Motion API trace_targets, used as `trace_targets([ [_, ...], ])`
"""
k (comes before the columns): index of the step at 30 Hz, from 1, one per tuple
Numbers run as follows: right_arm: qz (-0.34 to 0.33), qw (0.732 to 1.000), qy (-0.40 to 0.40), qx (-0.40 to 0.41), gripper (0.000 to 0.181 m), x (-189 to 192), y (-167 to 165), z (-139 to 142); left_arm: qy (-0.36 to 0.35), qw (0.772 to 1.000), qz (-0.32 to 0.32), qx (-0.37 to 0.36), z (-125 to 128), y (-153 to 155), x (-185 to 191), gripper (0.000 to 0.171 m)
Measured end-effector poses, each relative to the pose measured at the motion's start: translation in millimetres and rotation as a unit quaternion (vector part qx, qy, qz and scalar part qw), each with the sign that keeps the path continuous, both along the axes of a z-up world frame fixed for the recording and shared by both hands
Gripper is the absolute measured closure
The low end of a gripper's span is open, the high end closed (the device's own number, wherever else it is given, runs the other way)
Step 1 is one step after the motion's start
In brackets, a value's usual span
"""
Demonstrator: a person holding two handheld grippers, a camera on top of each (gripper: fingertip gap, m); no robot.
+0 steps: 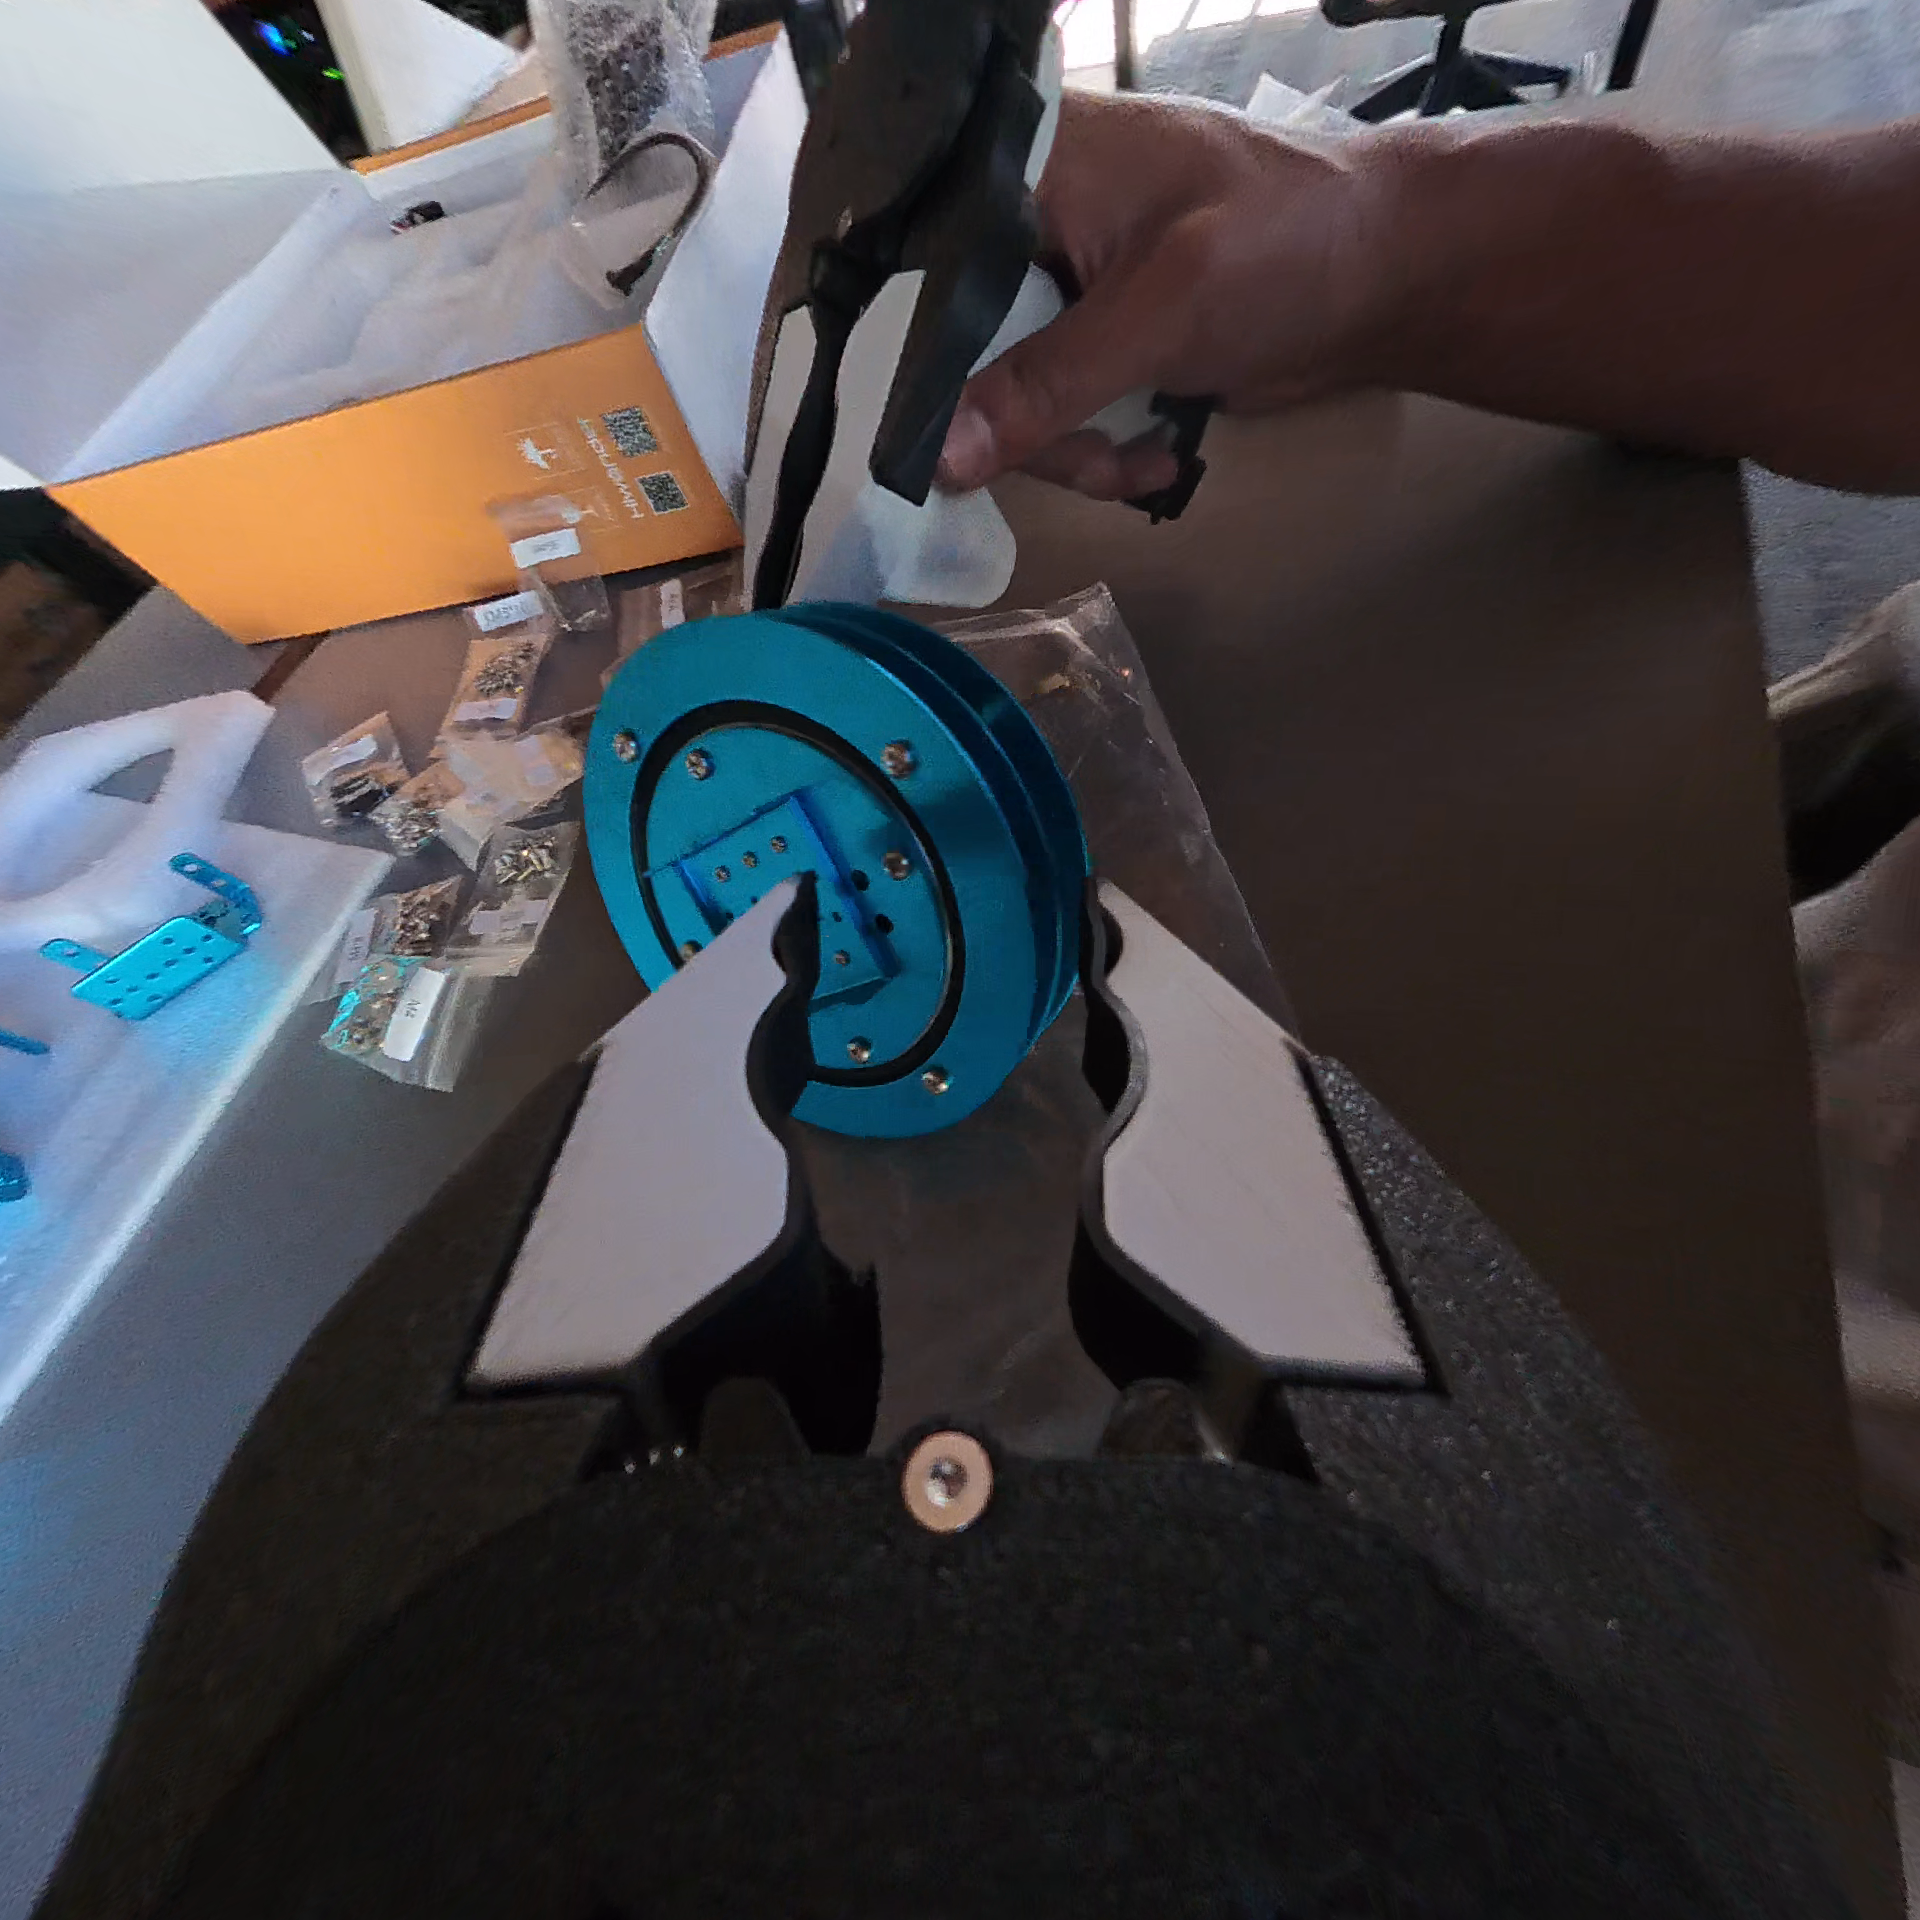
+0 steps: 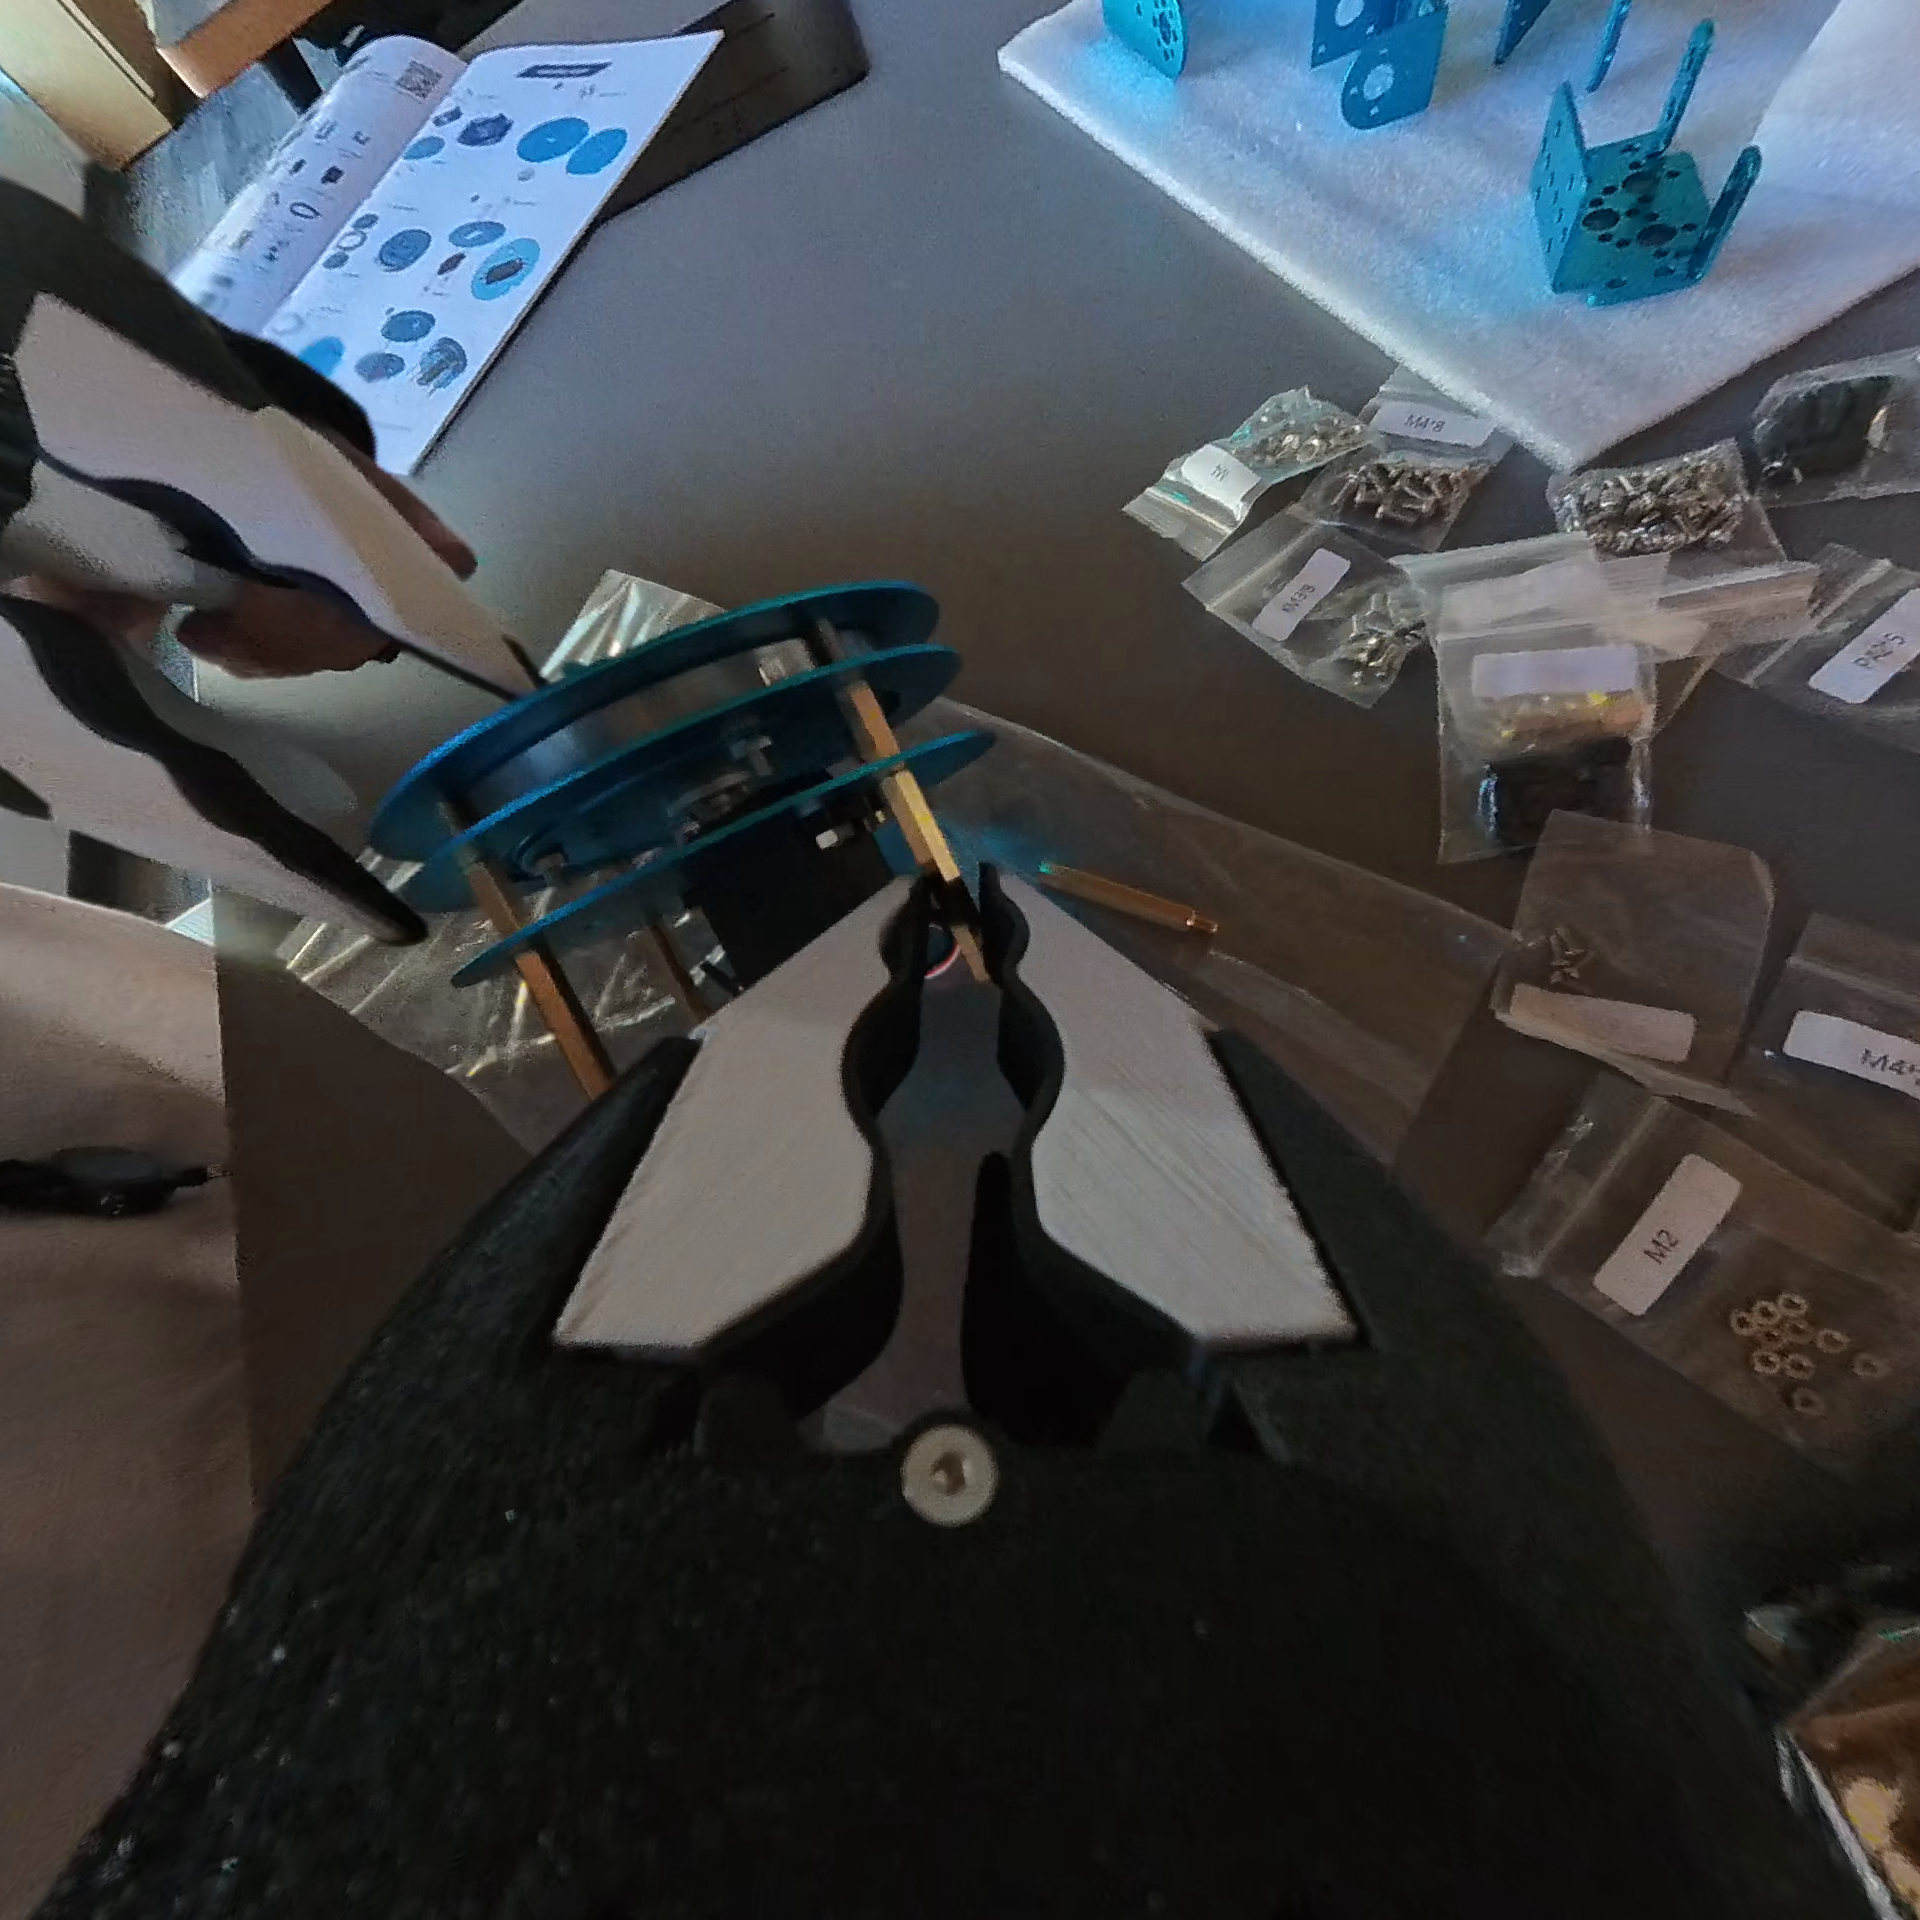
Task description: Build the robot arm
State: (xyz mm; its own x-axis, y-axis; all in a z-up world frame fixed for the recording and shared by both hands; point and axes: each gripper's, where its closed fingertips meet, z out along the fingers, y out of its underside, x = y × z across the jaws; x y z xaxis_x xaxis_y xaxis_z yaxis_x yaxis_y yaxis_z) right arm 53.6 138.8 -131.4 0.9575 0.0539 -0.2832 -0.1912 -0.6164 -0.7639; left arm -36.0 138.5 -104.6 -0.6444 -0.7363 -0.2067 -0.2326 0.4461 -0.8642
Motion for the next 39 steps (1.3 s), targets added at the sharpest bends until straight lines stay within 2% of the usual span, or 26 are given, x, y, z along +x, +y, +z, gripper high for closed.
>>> trace_targets([
  [2, -0.004, 1.0, -0.009, -0.008, 0.173, 1.5, -1.8, -3.5, -0.025, 0.999, 0.02, 0.006, -0.8, -4.9, -0.8, 0.137],
  [6, -0.013, 0.997, -0.072, -0.036, 0.175, 11.0, -5.8, -17.5, -0.046, 0.995, 0.078, 0.043, -10.8, -8.0, 7.9, 0.14],
  [10, -0.004, 0.988, -0.138, -0.066, 0.177, 16.4, -9.0, -35.2, -0.056, 0.99, 0.11, 0.064, -15.2, -9.9, 14.2, 0.148],
  [18, -0.003, 0.995, -0.083, -0.054, 0.176, 17.1, -8.3, -36.7, -0.053, 0.986, 0.137, 0.081, -14.5, -8.1, 18.3, 0.152],
  [22, -0.011, 0.996, -0.08, -0.037, 0.171, 24.0, -12.4, -27.4, -0.042, 0.985, 0.154, 0.067, -14.3, -7.9, 18.5, 0.152],
  [25, -0.032, 0.997, -0.075, -0.009, 0.167, 30.5, -23.3, -1.5, -0.028, 0.985, 0.167, 0.036, -13.3, -6.8, 19.4, 0.152],
  [27, -0.015, 0.999, -0.043, 0.022, 0.152, 9.4, -36.9, 18.3, -0.02, 0.984, 0.174, 0.016, -11.0, -5.5, 20.8, 0.152],
  [30, 0.027, 0.996, -0.084, 0.024, 0.143, -29.5, -50.8, 11.6, -0.011, 0.984, 0.178, -0.002, -9.2, -4.3, 22.6, 0.152],
  [32, 0.021, 0.99, -0.142, 0.009, 0.147, -36.7, -51.8, -5.1, -0.009, 0.984, 0.18, -0.004, -8.4, -4.4, 24.1, 0.152],
  [34, -0.007, 0.981, -0.192, 0.023, 0.158, -29.7, -44.0, -10.2, -0.007, 0.984, 0.18, -0.008, -8.0, -4.3, 24.7, 0.152],
  [35, -0.016, 0.979, -0.199, 0.041, 0.167, -29.1, -39.9, -7.1, -0.006, 0.984, 0.179, -0.008, -8.0, -4.3, 24.8, 0.152],
  [39, -0.004, 0.973, -0.229, 0.024, 0.174, -29.3, -28.6, -9.2, -0.004, 0.984, 0.177, -0.011, -9.3, -4.0, 22.9, 0.152],
])
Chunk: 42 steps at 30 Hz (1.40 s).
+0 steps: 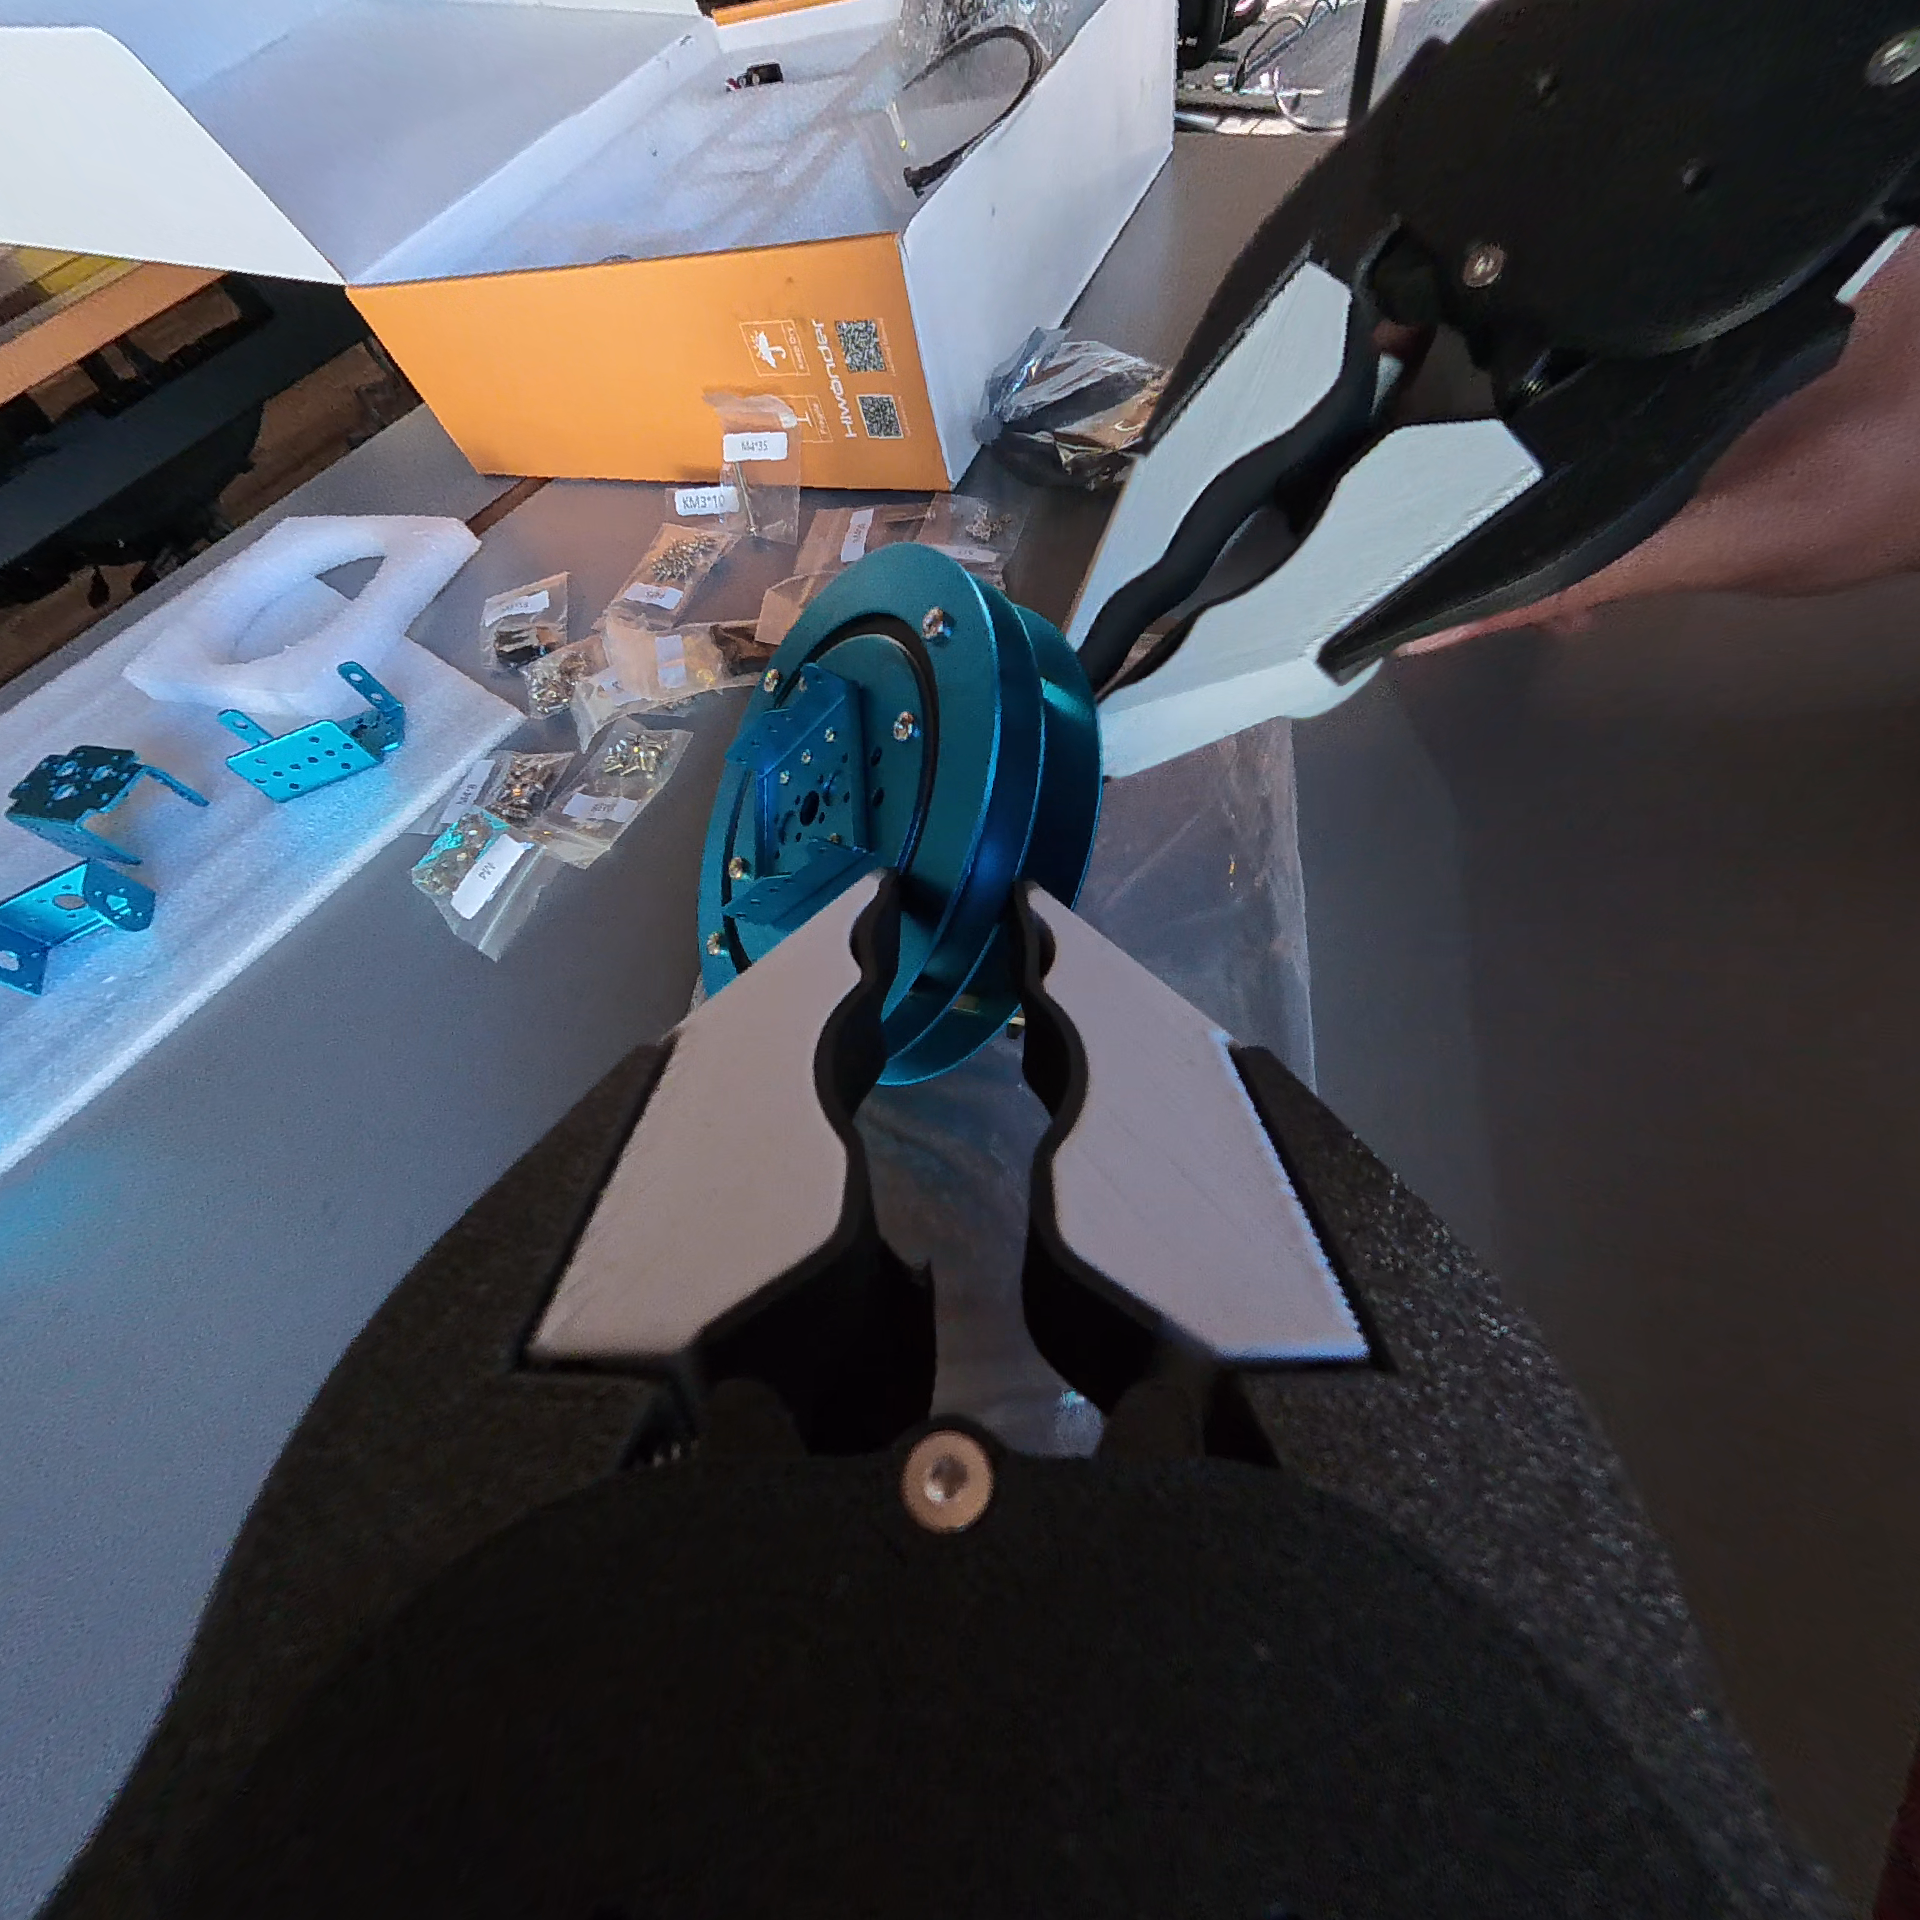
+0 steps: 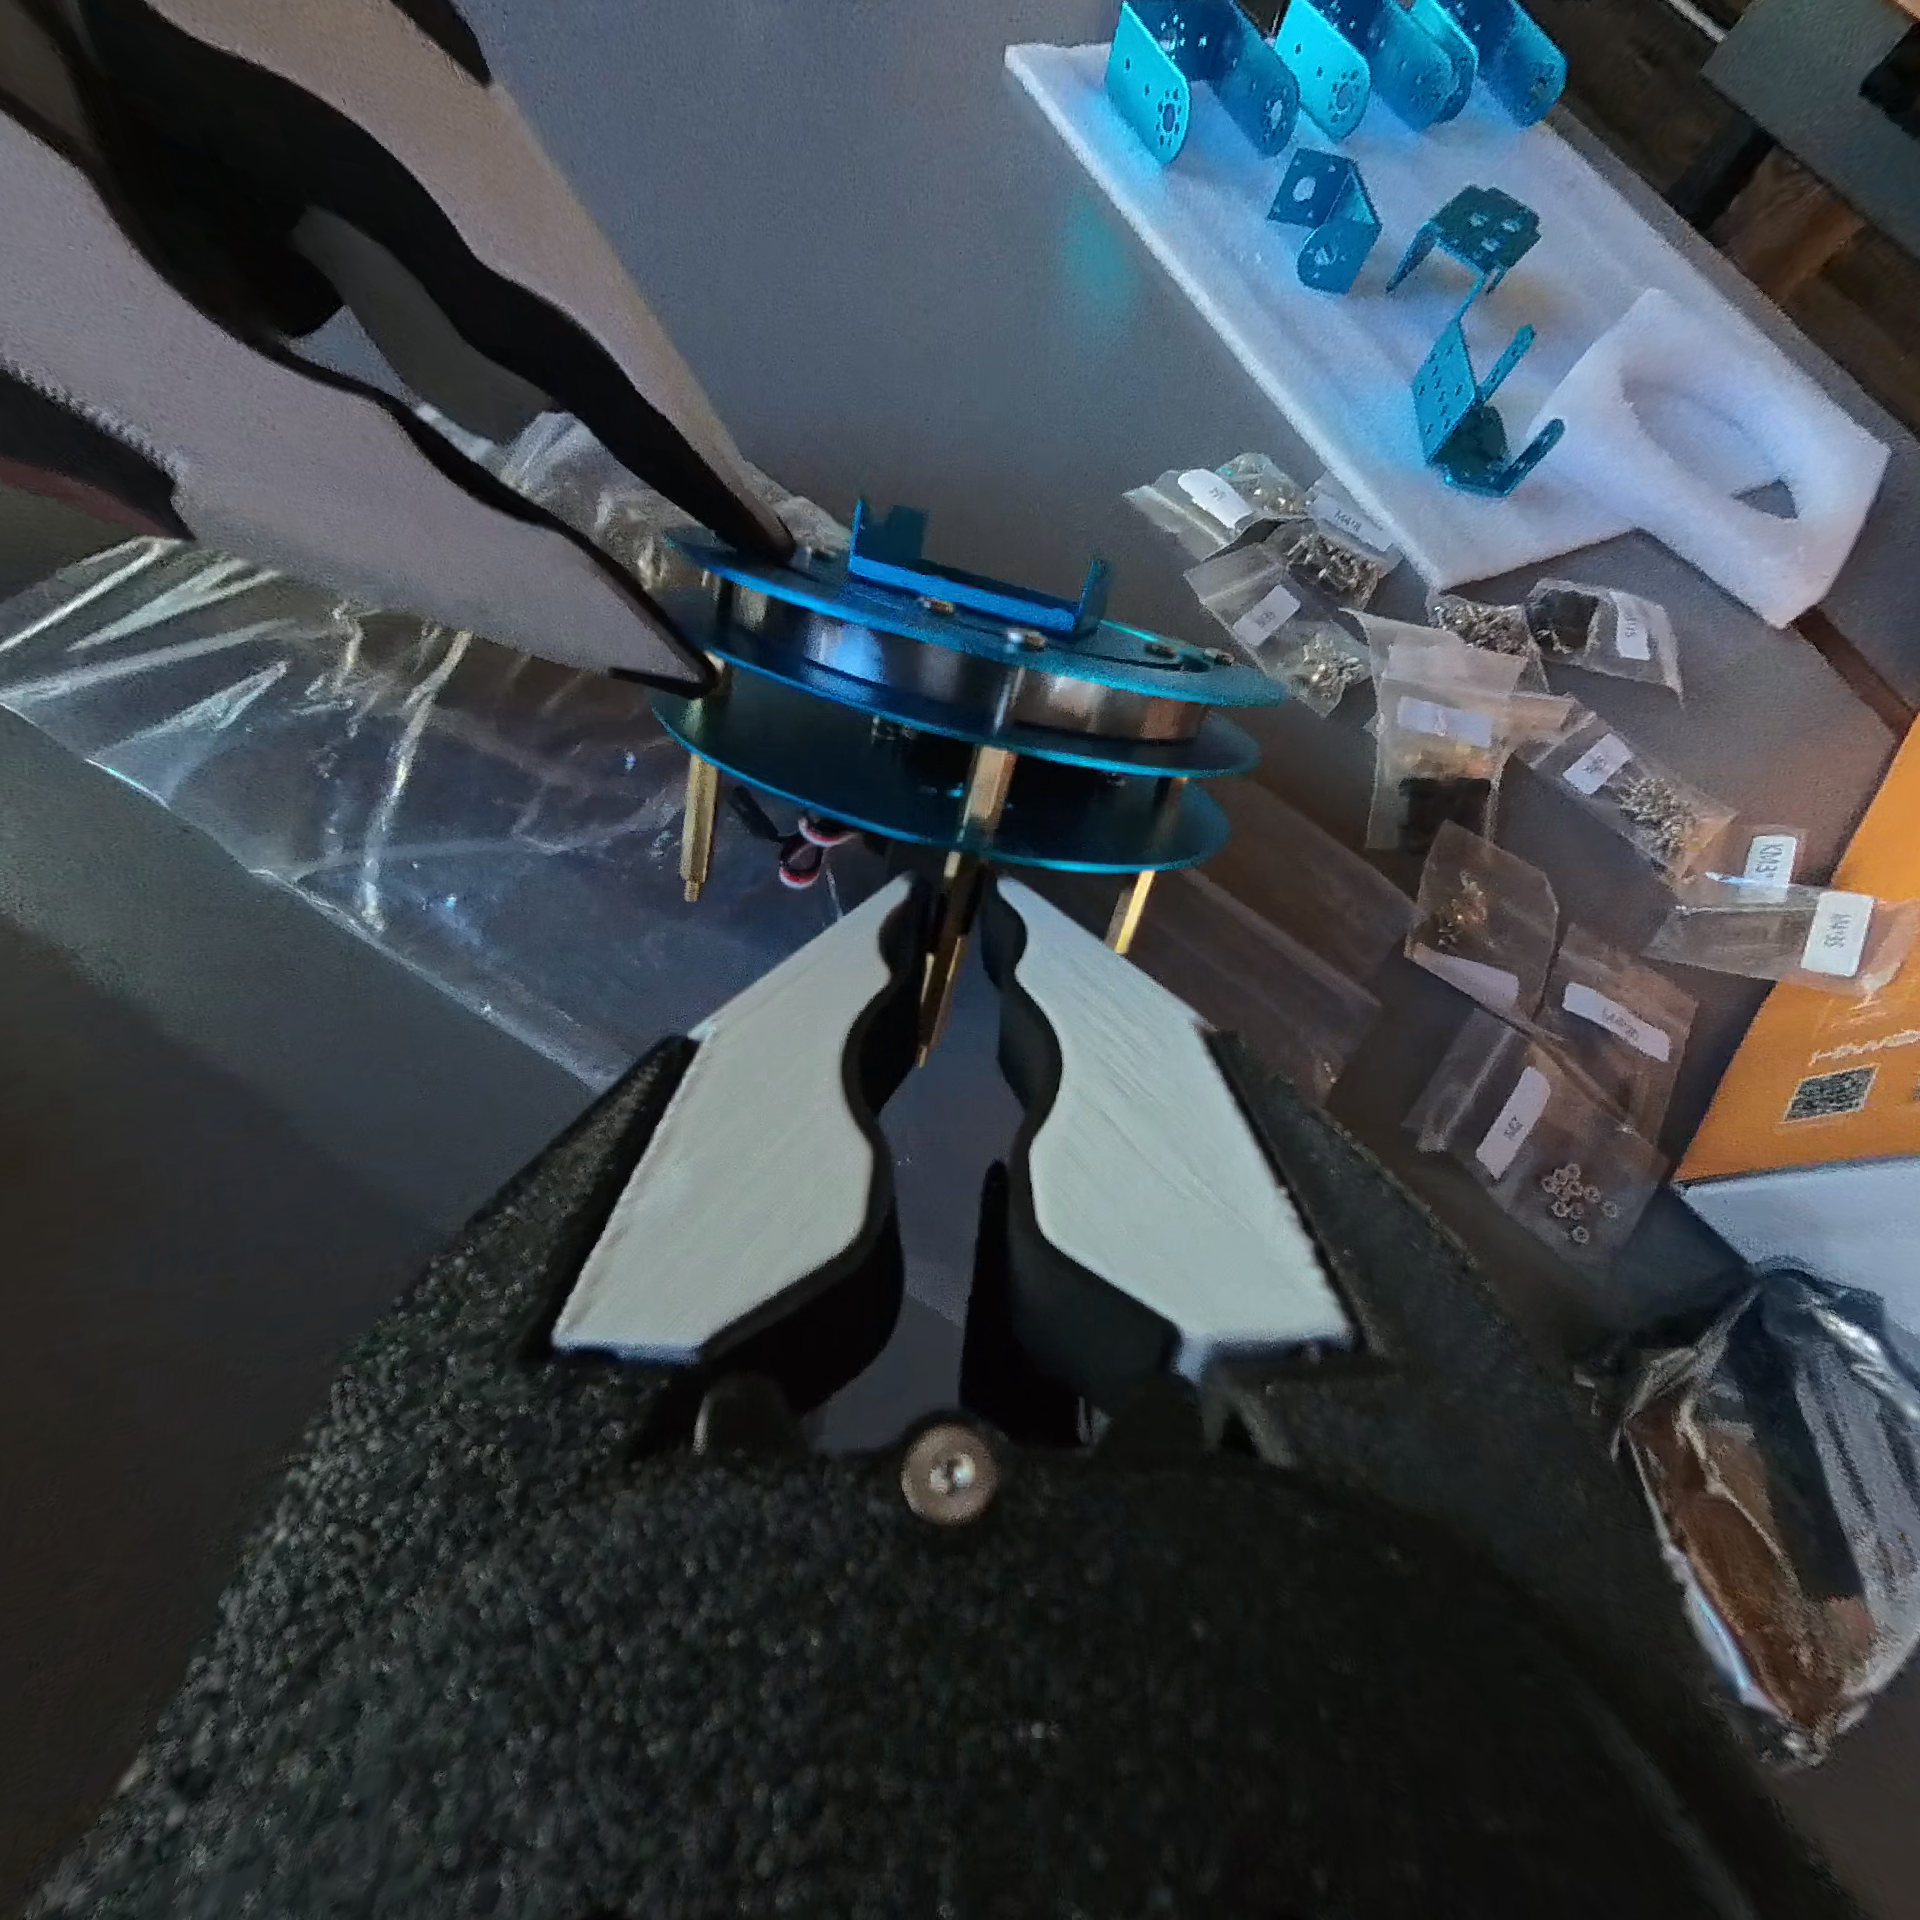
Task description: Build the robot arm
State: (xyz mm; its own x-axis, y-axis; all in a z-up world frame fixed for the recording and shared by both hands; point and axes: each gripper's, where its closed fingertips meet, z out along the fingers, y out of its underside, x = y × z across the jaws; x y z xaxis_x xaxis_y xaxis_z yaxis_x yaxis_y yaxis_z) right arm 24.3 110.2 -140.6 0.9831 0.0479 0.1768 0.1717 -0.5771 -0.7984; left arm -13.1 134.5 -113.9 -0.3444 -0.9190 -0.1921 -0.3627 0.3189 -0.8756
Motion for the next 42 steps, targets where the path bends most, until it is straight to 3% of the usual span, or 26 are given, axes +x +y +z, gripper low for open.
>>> trace_targets([
  [2, 0.005, 1.0, 0.004, -0.023, 0.175, -1.8, 0.8, -1.5, -0.001, 1.0, 0.001, 0.007, -1.9, 1.7, -2.1, 0.152],
  [5, 0.032, 0.985, 0.167, -0.02, 0.178, -12.9, 3.4, 6.4, -0.009, 1.0, 0.001, 0.001, -2.6, 4.7, -7.4, 0.152],
  [10, 0.108, 0.886, 0.447, -0.06, 0.178, -36.5, 4.3, 15.2, -0.026, 0.998, -0.012, -0.048, 4.4, 12.6, -12.8, 0.152],
  [16, 0.175, 0.809, 0.557, -0.068, 0.177, -46.8, 18.3, 54.8, -0.051, 0.994, -0.041, -0.086, 24.3, 26.0, -19.0, 0.157],
  [20, 0.19, 0.805, 0.553, -0.098, 0.177, -49.9, 39.6, 65.9, -0.06, 0.995, -0.014, -0.074, 30.1, 45.1, -23.2, 0.158],
  [25, 0.249, 0.765, 0.578, -0.134, 0.178, -89.7, 46.1, 95.9, -0.083, 0.991, -0.016, -0.101, 65.1, 52.4, -65.6, 0.156],
  [29, 0.263, 0.755, 0.569, -0.193, 0.177, -116.1, 45.1, 79.2, -0.078, 0.992, -0.025, -0.1, 72.4, 49.3, -94.8, 0.156],
  [33, 0.259, 0.744, 0.577, -0.216, 0.178, -122.8, 47.5, 62.9, -0.057, 0.991, -0.028, -0.115, 54.0, 51.2, -103.7, 0.156],
  [37, 0.259, 0.746, 0.572, -0.223, 0.178, -117.9, 46.9, 53.3, -0.043, 0.988, -0.043, -0.139, 37.4, 45.7, -106.3, 0.156],
  [42, 0.269, 0.766, 0.536, -0.233, 0.178, -106.0, 44.5, 48.7, -0.079, 0.98, -0.041, -0.18, 51.1, 59.0, -117.0, 0.162],
])
